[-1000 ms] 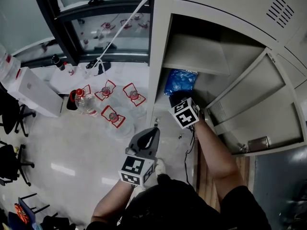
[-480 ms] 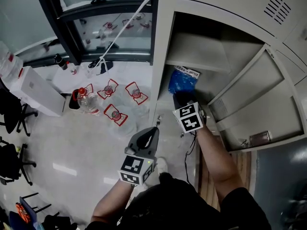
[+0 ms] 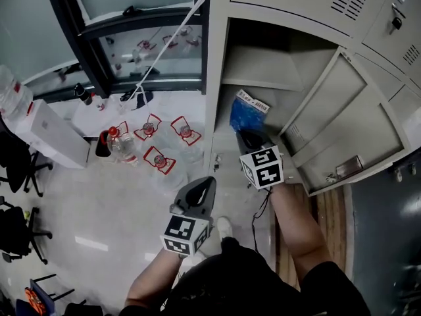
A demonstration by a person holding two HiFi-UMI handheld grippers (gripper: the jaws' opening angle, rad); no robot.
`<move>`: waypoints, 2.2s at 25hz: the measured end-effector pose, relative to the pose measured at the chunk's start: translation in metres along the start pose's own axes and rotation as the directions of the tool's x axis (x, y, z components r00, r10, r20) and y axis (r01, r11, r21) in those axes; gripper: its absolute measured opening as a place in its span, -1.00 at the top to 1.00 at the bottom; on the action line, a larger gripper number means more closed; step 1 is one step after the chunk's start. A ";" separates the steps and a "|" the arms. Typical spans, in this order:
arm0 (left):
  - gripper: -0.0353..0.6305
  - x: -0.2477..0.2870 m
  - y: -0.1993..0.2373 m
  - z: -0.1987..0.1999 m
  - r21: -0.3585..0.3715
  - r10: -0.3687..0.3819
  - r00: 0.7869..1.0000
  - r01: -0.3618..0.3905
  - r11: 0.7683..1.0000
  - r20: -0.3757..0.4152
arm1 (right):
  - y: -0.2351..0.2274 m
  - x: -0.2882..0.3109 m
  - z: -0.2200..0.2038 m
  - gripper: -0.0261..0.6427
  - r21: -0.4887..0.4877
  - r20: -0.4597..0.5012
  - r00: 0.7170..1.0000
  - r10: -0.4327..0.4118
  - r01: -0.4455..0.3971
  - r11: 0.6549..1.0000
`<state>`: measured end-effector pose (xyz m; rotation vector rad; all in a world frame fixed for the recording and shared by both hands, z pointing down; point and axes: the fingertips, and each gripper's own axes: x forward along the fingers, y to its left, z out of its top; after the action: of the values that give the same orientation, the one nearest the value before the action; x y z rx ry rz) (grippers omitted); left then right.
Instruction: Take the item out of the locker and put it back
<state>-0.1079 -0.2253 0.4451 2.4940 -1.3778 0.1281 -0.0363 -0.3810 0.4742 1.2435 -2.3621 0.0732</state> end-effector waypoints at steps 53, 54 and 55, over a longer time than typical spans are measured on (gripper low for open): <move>0.88 -0.068 -0.191 -0.038 0.034 0.058 0.998 -0.058 0.998 0.016 | 0.058 -0.299 -0.077 0.89 0.163 0.191 0.973 0.132 -0.164 0.973; 0.88 -0.069 -0.195 -0.039 0.035 0.063 0.998 -0.063 0.997 0.018 | 0.058 -0.302 -0.079 0.89 0.162 0.193 0.971 0.138 -0.170 0.972; 0.88 -0.070 -0.200 -0.040 0.036 0.067 0.998 -0.068 0.997 0.021 | 0.058 -0.306 -0.081 0.89 0.160 0.196 0.970 0.143 -0.176 0.971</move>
<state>0.0246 -0.0567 0.4267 2.4855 -1.4813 0.1447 0.0950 -0.0914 0.4257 1.1797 -2.6632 0.2344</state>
